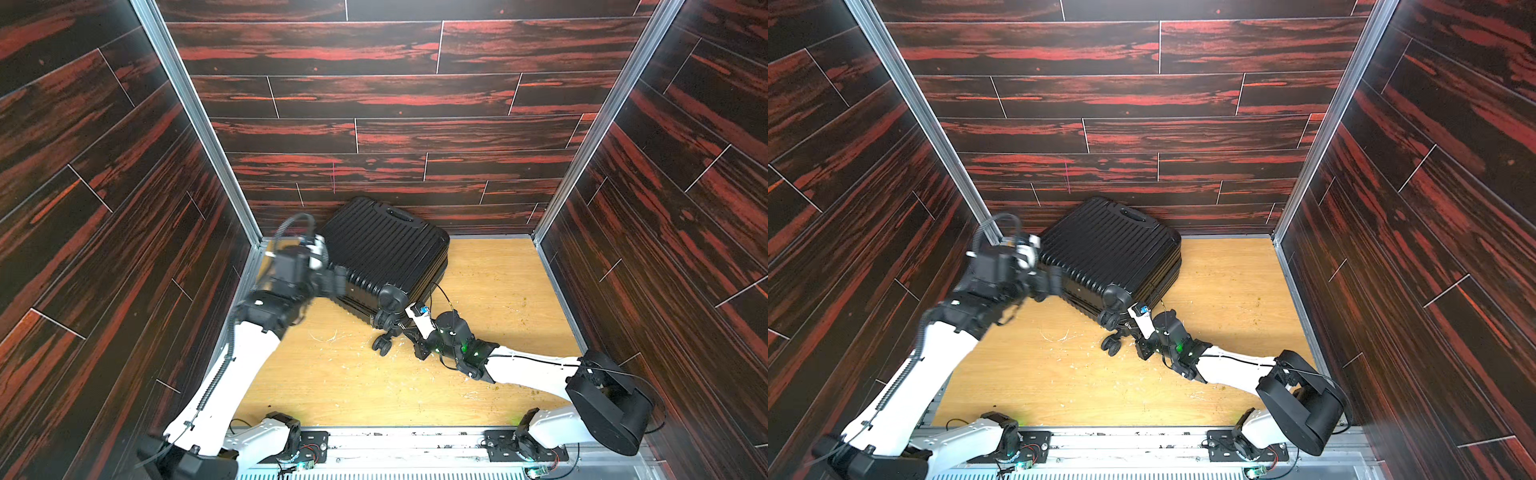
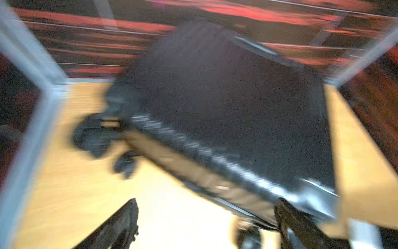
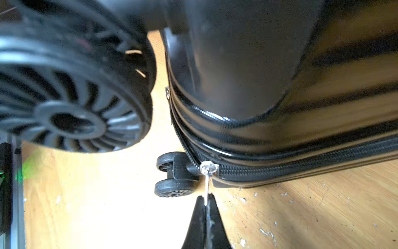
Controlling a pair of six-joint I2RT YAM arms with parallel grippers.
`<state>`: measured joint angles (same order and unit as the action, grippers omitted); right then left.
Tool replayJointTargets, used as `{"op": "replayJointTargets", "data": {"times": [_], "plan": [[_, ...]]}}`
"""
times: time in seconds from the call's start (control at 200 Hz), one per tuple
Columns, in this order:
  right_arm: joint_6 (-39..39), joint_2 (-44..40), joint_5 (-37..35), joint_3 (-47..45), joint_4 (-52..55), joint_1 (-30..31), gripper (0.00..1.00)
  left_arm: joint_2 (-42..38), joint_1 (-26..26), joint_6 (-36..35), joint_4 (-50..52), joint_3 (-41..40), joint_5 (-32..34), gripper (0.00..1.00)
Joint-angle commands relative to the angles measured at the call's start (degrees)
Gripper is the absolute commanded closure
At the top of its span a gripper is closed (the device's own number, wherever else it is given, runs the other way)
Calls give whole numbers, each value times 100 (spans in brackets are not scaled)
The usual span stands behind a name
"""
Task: Close the suitcase zippers
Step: Zip the zipper on the suitcase, then adjust the suitcase at the center of the board.
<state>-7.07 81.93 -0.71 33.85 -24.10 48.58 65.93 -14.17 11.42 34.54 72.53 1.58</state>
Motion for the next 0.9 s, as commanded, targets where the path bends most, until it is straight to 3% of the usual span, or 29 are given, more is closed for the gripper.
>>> {"op": "replayJointTargets", "data": {"times": [0.0, 0.22, 0.301, 0.461, 0.641, 0.892], "plan": [[-58, -177, 52, -62, 36, 38, 100, 35, 537, -807, 788, 238, -11, 0], [-44, -76, 80, -13, 47, 26, 100, 1133, 2332, -1525, 1237, 1011, -1261, 4], [-49, -36, 84, 29, 65, 23, 100, 1622, 2762, -1818, 1310, 1255, -1928, 4], [8, 15, 102, 102, 109, 20, 100, 2322, 2978, -2628, 1332, 1535, -2165, 3], [43, 60, 89, 158, 152, 20, 100, 2575, 3026, -3751, 1130, 1445, -3007, 3], [-7, 113, 86, 175, 156, 20, 100, 3189, 3026, -4103, 308, 1484, -3042, 8]]}}
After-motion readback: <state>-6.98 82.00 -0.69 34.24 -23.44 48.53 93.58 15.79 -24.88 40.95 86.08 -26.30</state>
